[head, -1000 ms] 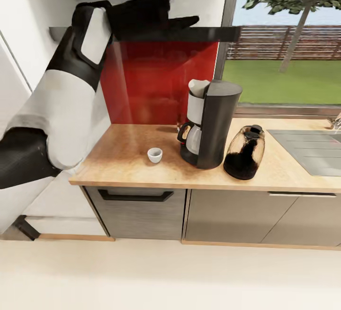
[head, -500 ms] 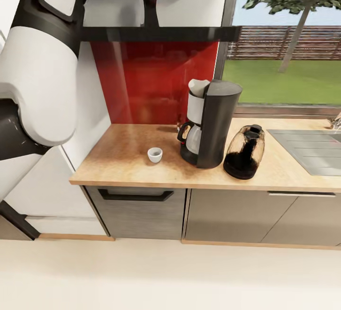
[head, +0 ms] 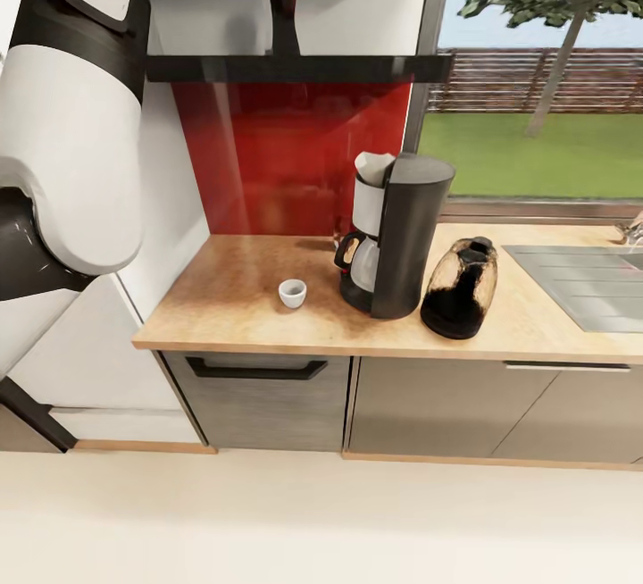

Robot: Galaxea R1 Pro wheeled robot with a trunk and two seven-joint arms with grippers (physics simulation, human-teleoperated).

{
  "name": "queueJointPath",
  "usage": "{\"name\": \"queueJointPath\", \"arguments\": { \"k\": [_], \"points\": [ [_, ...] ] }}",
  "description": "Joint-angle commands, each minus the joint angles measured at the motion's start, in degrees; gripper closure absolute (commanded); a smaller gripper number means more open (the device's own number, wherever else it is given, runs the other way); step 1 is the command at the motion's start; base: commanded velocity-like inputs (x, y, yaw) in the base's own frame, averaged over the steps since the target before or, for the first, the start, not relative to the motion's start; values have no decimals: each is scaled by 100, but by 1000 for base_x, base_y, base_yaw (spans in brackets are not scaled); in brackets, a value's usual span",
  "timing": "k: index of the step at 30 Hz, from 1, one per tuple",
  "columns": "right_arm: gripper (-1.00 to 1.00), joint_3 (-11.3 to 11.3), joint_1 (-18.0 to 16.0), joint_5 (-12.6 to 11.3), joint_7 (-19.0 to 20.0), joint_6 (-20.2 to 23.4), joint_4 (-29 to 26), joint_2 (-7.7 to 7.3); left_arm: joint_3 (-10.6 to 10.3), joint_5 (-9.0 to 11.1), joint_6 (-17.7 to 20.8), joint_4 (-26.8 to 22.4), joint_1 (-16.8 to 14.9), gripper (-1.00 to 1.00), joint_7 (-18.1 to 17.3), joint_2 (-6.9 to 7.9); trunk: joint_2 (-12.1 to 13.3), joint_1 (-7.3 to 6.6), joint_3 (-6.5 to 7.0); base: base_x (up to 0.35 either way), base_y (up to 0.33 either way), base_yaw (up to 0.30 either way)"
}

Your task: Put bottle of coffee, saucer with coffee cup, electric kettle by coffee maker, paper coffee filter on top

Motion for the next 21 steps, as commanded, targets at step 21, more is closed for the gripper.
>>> {"name": "queueJointPath", "arguments": {
  "k": [21],
  "points": [
    [-100,13,2,-25,10,-16,1,-2,38,-38,15,139,-6,-100,-27,-7,718,-395,317,0,0,0]
  ]
}}
